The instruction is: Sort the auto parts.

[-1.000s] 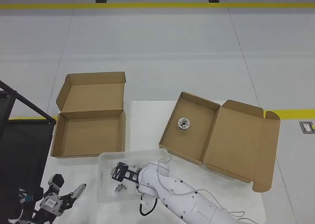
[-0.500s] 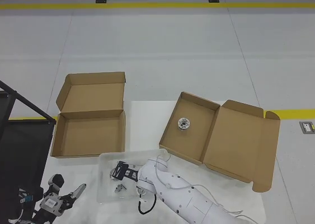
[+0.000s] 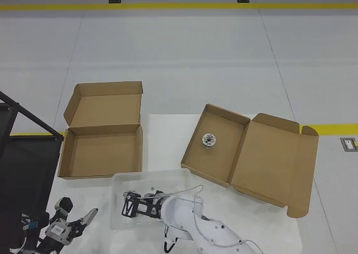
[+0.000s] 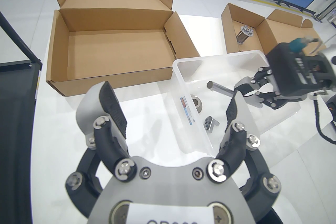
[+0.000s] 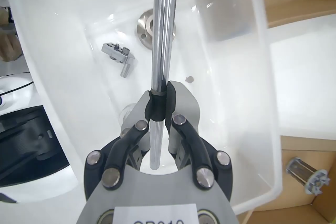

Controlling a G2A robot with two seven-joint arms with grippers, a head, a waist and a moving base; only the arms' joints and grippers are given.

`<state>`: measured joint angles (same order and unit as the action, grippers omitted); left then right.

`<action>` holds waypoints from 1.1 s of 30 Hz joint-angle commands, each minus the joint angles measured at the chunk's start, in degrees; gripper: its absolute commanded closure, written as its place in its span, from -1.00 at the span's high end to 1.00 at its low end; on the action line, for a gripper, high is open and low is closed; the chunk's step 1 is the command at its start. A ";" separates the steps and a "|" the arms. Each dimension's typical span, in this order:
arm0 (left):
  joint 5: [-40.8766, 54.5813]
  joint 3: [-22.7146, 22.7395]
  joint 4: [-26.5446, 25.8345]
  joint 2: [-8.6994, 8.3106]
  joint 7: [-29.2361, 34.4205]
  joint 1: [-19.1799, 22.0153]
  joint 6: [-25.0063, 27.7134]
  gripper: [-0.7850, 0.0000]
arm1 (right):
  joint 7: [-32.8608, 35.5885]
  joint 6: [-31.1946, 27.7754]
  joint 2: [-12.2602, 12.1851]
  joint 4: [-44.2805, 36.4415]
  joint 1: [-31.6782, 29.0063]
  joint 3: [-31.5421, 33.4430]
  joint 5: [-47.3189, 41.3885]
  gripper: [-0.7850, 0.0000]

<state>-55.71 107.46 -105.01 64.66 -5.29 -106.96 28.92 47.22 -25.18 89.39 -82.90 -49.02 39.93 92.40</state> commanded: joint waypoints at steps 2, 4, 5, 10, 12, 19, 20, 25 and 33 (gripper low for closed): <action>0.00 0.00 0.00 0.00 0.00 0.00 0.00 1.00 | -6.17 2.77 -1.95 -8.36 -5.41 2.20 9.63 -1.00; 0.00 0.00 0.00 0.00 0.00 0.00 0.00 1.00 | -12.11 5.87 -3.13 -12.44 -9.30 3.49 15.56 -1.00; 0.00 0.00 0.00 0.00 0.00 0.00 0.00 1.00 | -15.67 7.86 -3.72 -14.43 -11.46 4.32 18.17 -1.00; 0.00 0.00 0.00 0.00 0.00 0.00 0.00 1.00 | -18.70 9.46 -4.49 -15.91 -14.64 5.31 20.94 -1.00; 0.00 0.00 0.00 0.00 0.00 0.00 0.00 1.00 | -18.70 9.46 -4.49 -15.91 -14.64 5.31 20.94 -1.00; 0.00 0.00 0.00 0.00 0.00 0.00 0.00 1.00 | -20.82 15.41 -4.03 -16.18 -14.93 6.75 19.01 -1.00; 0.00 0.00 0.00 0.00 0.00 0.00 0.00 1.00 | -22.65 17.46 -4.07 -16.99 -15.44 7.86 18.33 -1.00; 0.00 0.00 0.00 0.00 0.00 0.00 0.00 1.00 | -33.15 27.11 -4.92 -22.10 -20.82 17.54 11.47 -1.00; 0.00 0.00 0.00 0.00 0.00 0.00 0.00 1.00 | -24.41 27.51 -5.50 -16.70 -16.11 34.75 -7.87 -1.00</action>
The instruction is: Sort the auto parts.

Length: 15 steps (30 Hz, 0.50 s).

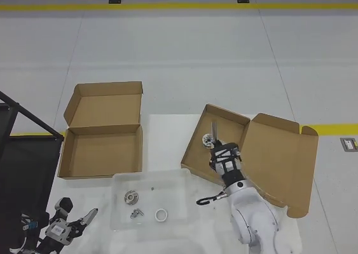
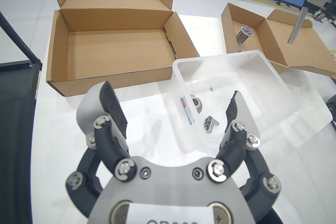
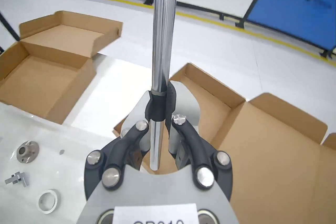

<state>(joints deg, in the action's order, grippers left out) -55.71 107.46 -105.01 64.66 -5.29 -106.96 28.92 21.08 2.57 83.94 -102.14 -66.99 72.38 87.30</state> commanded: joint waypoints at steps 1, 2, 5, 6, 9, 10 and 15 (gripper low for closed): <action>0.00 0.00 0.00 0.00 0.00 0.00 0.00 1.00 | 2.85 -1.35 -0.07 4.74 3.57 3.34 -4.89 -1.00; 0.00 0.00 0.00 0.00 0.00 0.00 0.00 1.00 | 3.38 -2.98 -0.12 7.31 5.24 4.39 -7.31 -1.00; 0.00 0.00 0.00 0.00 0.00 0.00 0.00 1.00 | 4.90 -6.30 -0.24 16.16 10.62 6.68 -12.35 -1.00; 0.00 0.00 0.00 0.00 0.00 0.00 0.00 1.00 | 5.32 -7.22 -0.24 19.09 12.51 6.97 -13.65 -1.00; 0.00 0.00 0.00 0.00 0.00 0.00 0.00 1.00 | 6.43 -9.01 -0.22 27.92 17.89 7.58 -16.82 -1.00; 0.00 0.00 0.00 0.00 0.00 0.00 0.00 1.00 | 6.67 -9.78 -0.20 30.74 19.57 7.72 -18.05 -1.00; 0.00 0.00 0.00 0.00 0.00 0.00 0.00 1.00 | 8.54 -13.27 -0.34 44.44 27.25 8.68 -22.41 -1.00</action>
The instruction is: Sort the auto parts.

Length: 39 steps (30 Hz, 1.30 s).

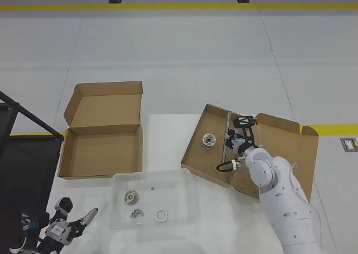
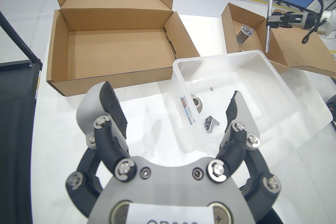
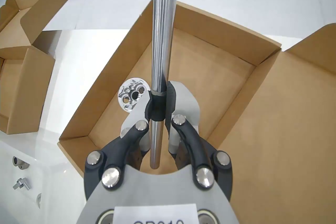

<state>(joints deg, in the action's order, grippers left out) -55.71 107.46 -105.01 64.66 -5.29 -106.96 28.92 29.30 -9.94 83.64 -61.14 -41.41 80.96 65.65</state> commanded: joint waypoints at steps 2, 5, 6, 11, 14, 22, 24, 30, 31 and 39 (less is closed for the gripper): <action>0.00 0.00 0.00 0.00 0.00 0.00 0.00 1.00 | 0.79 -2.43 -0.09 7.84 3.68 0.08 -1.94 -1.00; 0.00 0.00 0.00 0.00 0.00 0.00 0.00 1.00 | 2.18 -3.61 -0.12 12.99 6.27 -0.33 -2.96 -1.00; 0.00 0.00 0.00 0.00 0.00 0.00 0.00 1.00 | 2.72 -3.87 -0.08 14.33 7.08 -0.65 -3.16 -1.00; 0.00 0.00 0.00 0.00 0.00 0.00 0.00 1.00 | 5.94 -3.93 0.19 20.05 10.74 -2.04 -4.48 -1.00; 0.00 0.00 0.00 0.00 0.00 0.00 0.00 1.00 | 5.71 -3.38 0.28 22.21 12.17 -2.61 -4.78 -0.75; 0.00 0.00 0.00 0.00 0.00 0.00 0.00 1.00 | 2.35 -2.36 0.34 23.46 12.98 -3.69 -5.12 0.66; 0.00 0.00 0.00 0.00 0.00 0.00 0.00 1.00 | 1.88 -1.94 0.20 22.58 12.55 -3.76 -4.82 0.78; 0.00 0.00 0.00 0.00 0.00 0.00 0.00 1.00 | -5.57 -3.40 -0.36 8.39 5.15 -4.68 -2.08 0.76; 0.00 0.00 0.00 0.00 0.00 0.00 0.00 1.00 | -6.79 -3.03 -0.55 3.84 2.70 -4.75 -0.99 0.88; 0.00 0.00 0.00 0.00 0.00 0.00 0.00 1.00 | -7.67 -10.34 -2.06 -29.41 -14.81 -8.71 9.69 0.87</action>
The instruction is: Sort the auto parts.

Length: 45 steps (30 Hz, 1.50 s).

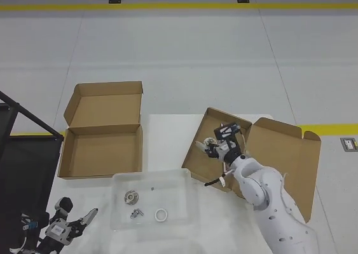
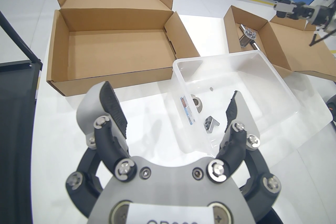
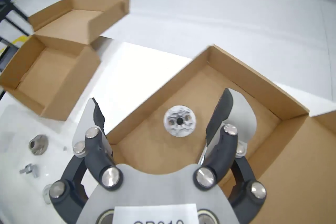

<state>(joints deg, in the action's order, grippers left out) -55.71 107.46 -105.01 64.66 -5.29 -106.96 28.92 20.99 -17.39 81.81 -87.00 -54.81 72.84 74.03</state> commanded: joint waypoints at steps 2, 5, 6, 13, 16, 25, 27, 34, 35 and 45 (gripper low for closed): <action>0.00 0.00 0.00 0.00 0.00 0.00 0.00 1.00 | 2.16 -7.27 -0.48 -6.06 -2.30 -2.33 2.67 0.98; 0.00 0.00 0.00 0.00 0.00 0.00 0.00 1.00 | 6.79 -14.49 -0.64 -6.78 -1.31 -6.32 4.89 1.00; 0.00 0.00 0.00 0.00 0.00 0.00 0.00 1.00 | 8.92 -17.01 -0.66 -6.45 -0.61 -7.79 5.60 1.00; 0.00 0.00 0.00 0.00 0.00 0.00 0.00 1.00 | 14.91 -22.84 -0.41 -5.87 1.77 -13.97 7.75 1.00; 0.00 0.00 0.00 0.00 0.00 0.00 0.00 1.00 | 14.91 -22.84 -0.41 -5.87 1.77 -13.97 7.75 1.00; 0.00 0.00 0.00 0.00 0.00 0.00 0.00 1.00 | 18.69 -27.89 -0.38 -4.60 3.29 -19.34 13.84 1.00; 0.00 0.00 0.00 0.00 0.00 0.00 0.00 1.00 | 21.64 -26.44 0.17 -4.13 4.09 -21.92 13.98 1.00; 0.00 0.00 0.00 0.00 0.00 0.00 0.00 1.00 | 28.57 -24.93 2.17 -0.59 7.49 -29.62 12.87 0.00; 0.00 0.00 0.00 0.00 0.00 0.00 0.00 1.00 | 29.16 -24.79 2.50 0.25 8.20 -30.46 12.42 -0.12; 0.00 0.00 0.00 0.00 0.00 0.00 0.00 1.00 | 32.87 -21.89 5.31 10.13 14.16 -34.32 6.33 -0.27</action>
<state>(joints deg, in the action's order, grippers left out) -55.71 107.46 -105.01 64.66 -5.29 -106.96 28.92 53.86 -39.57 86.78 -78.18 -41.33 38.90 81.27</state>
